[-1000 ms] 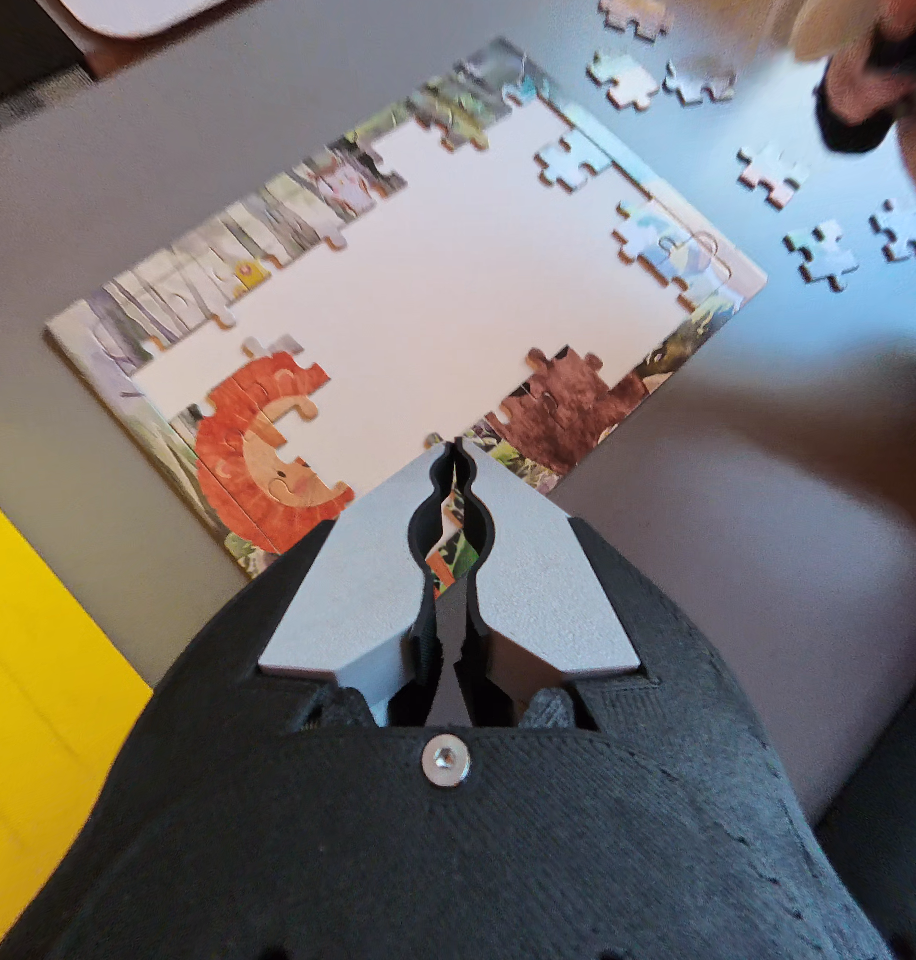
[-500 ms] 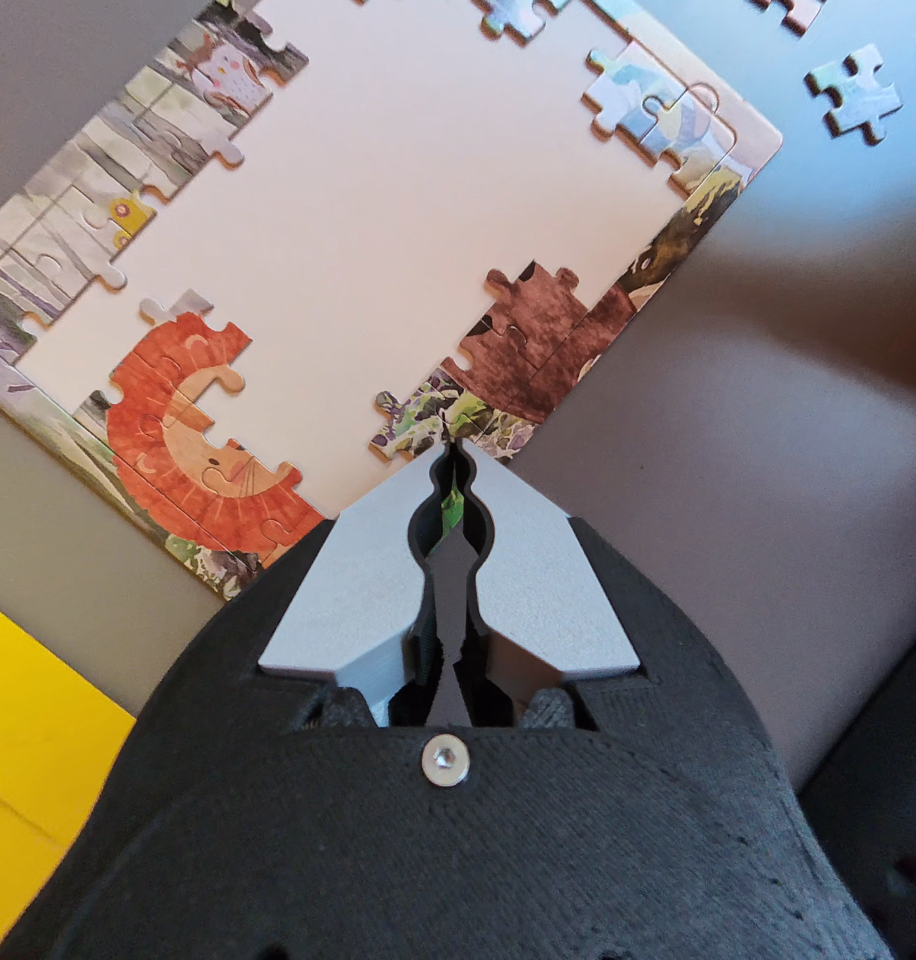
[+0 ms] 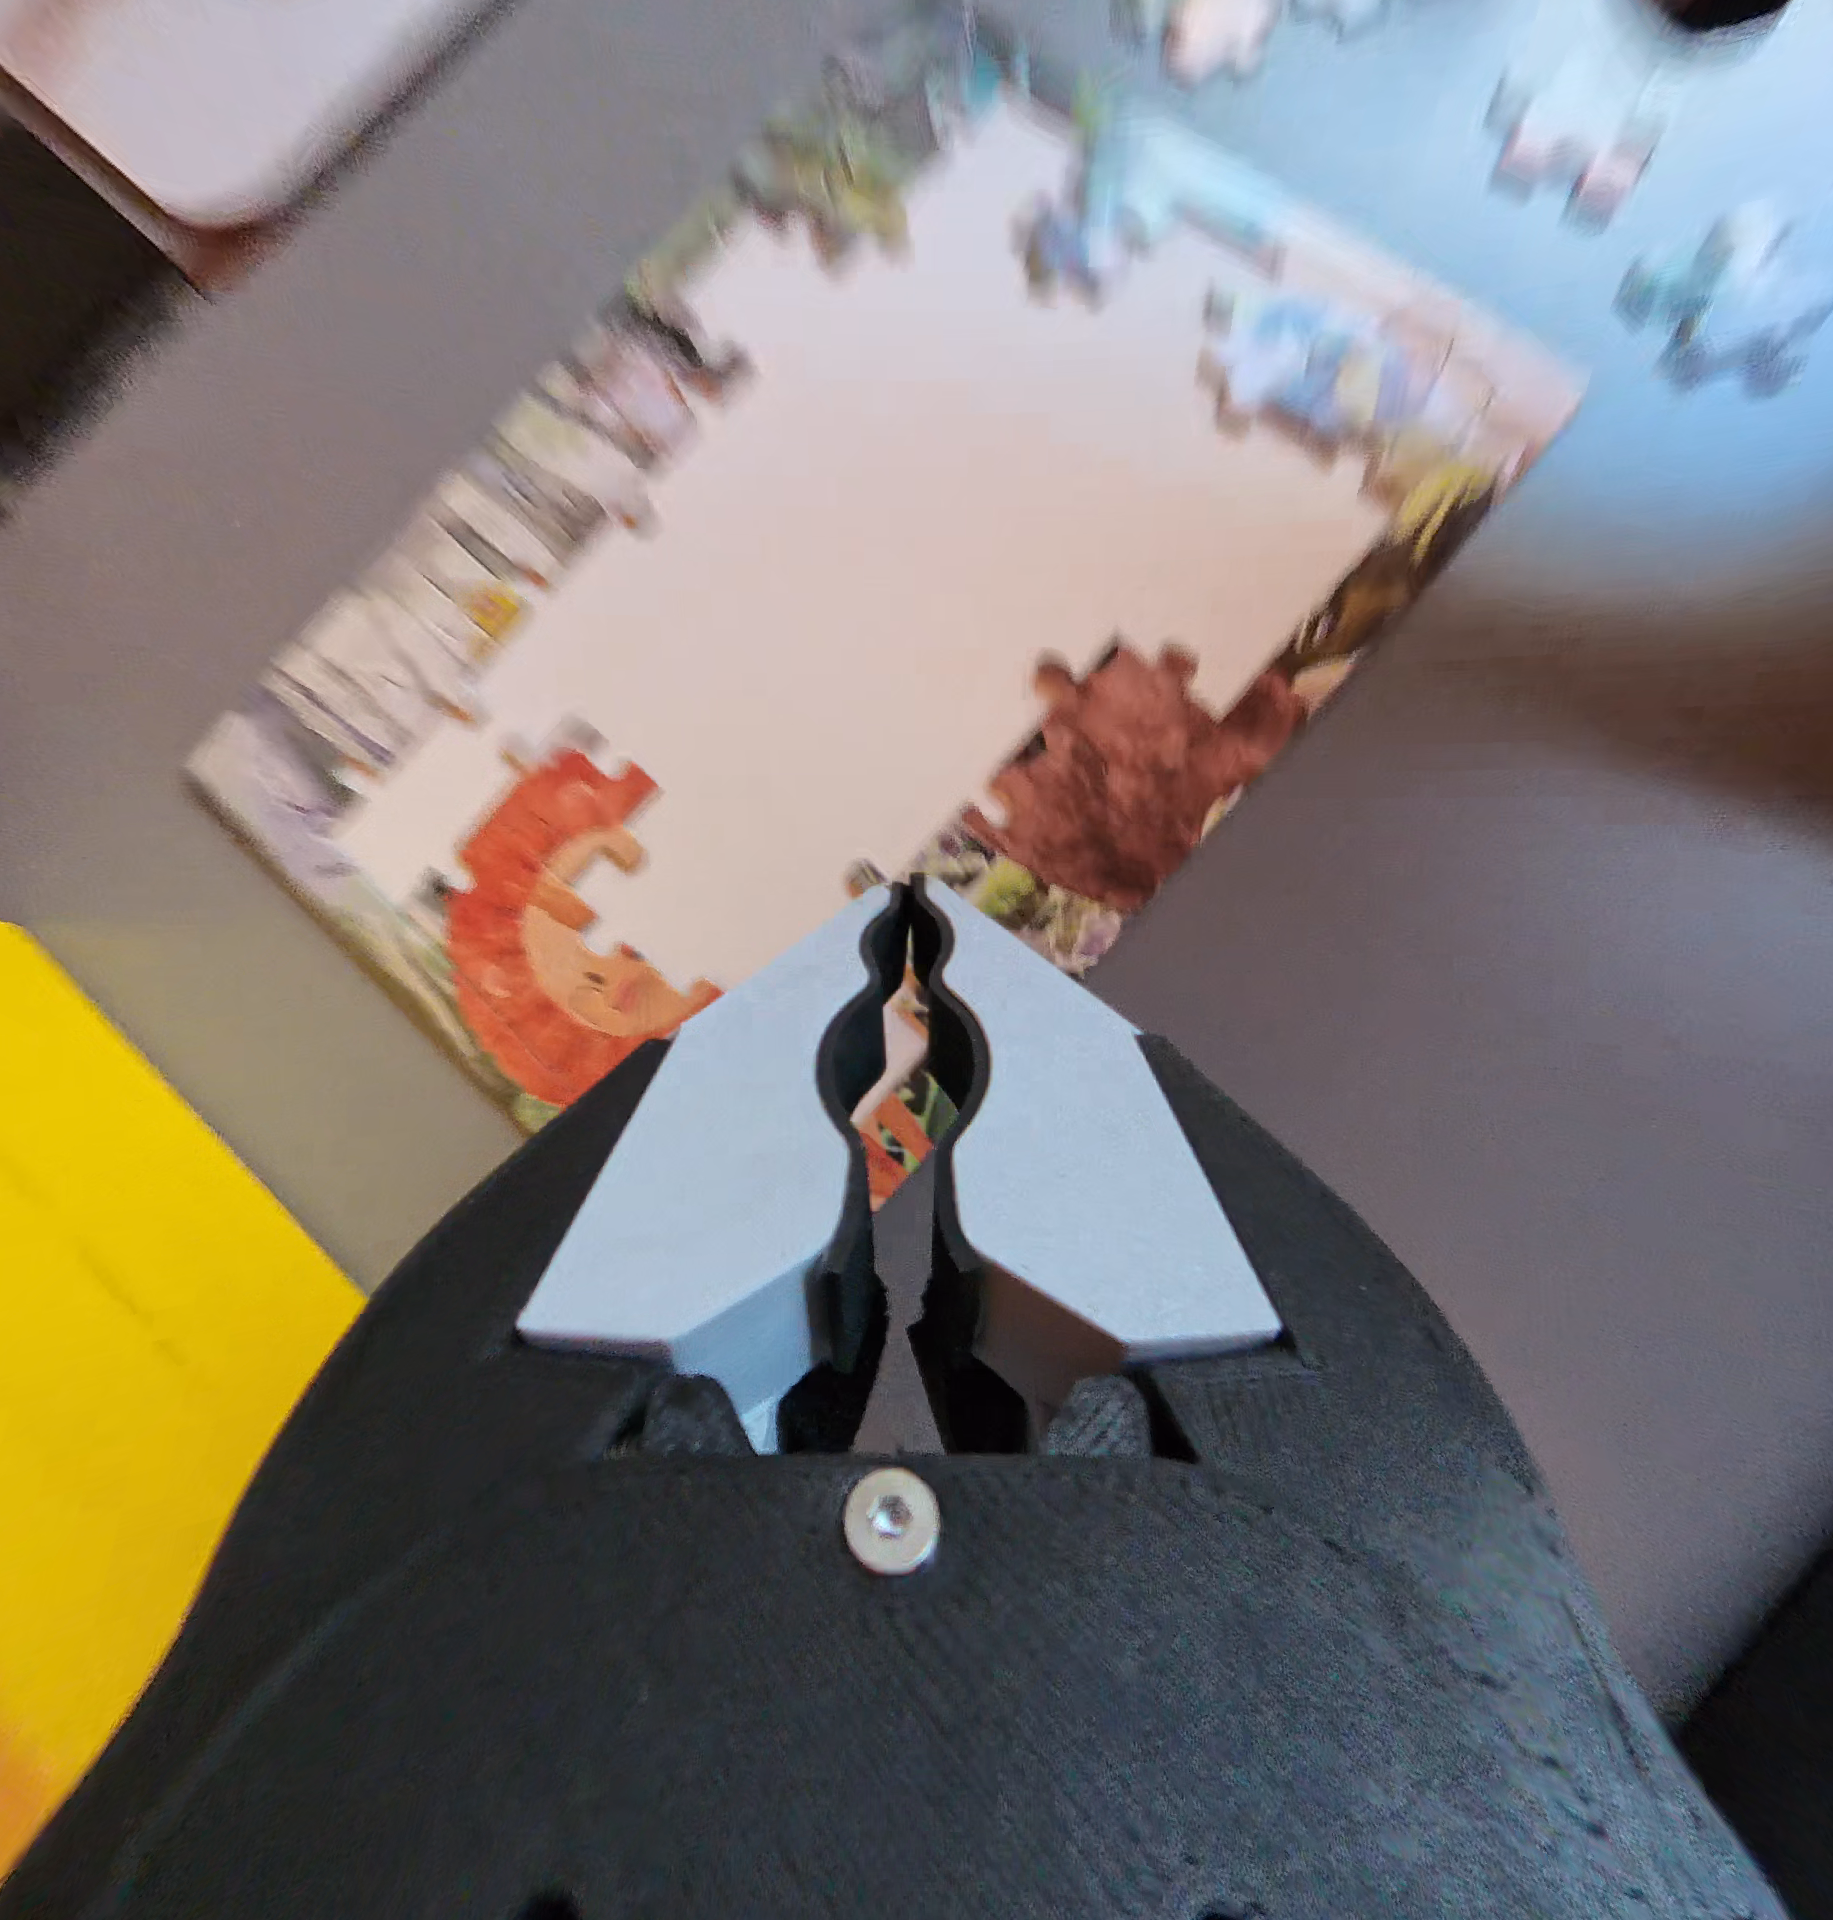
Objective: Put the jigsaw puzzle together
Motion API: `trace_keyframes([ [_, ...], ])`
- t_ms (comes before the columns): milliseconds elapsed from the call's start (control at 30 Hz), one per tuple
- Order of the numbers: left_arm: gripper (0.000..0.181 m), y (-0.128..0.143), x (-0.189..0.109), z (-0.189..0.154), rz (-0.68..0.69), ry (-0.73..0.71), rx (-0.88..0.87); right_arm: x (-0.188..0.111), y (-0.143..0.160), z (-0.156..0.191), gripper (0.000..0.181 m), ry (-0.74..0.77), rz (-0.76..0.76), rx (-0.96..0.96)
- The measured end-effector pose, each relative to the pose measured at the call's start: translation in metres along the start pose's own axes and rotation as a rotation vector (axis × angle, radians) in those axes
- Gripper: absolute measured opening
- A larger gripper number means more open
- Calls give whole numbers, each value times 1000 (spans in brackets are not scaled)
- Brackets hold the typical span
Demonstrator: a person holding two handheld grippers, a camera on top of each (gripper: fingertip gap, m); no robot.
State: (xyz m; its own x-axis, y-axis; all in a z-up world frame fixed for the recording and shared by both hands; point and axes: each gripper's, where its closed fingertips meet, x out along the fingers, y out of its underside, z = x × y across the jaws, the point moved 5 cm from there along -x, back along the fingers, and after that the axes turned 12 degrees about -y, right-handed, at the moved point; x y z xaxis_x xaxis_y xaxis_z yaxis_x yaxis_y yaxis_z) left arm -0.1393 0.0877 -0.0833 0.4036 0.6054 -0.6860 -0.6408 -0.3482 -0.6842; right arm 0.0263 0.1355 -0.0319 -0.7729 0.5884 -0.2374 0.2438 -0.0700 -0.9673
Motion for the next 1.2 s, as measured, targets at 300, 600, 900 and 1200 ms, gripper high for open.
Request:
trace_keyframes([
  [300, 11, -91, -188, 103, -561, -468, -218, -4, 4, -6, 0, 19, -7, -5],
  [600, 22, 1, -164, 206, 24, -441, -490, 3, 19, -2, 0, 16, 92, -77],
  [900, 25, 102, -101, 191, 604, -16, -661, 11, 34, 9, 0, -76, 163, -53],
  [1200, 53, 139, -71, 153, 953, 174, -621, 11, 38, 10, 0, -101, 177, -30],
])
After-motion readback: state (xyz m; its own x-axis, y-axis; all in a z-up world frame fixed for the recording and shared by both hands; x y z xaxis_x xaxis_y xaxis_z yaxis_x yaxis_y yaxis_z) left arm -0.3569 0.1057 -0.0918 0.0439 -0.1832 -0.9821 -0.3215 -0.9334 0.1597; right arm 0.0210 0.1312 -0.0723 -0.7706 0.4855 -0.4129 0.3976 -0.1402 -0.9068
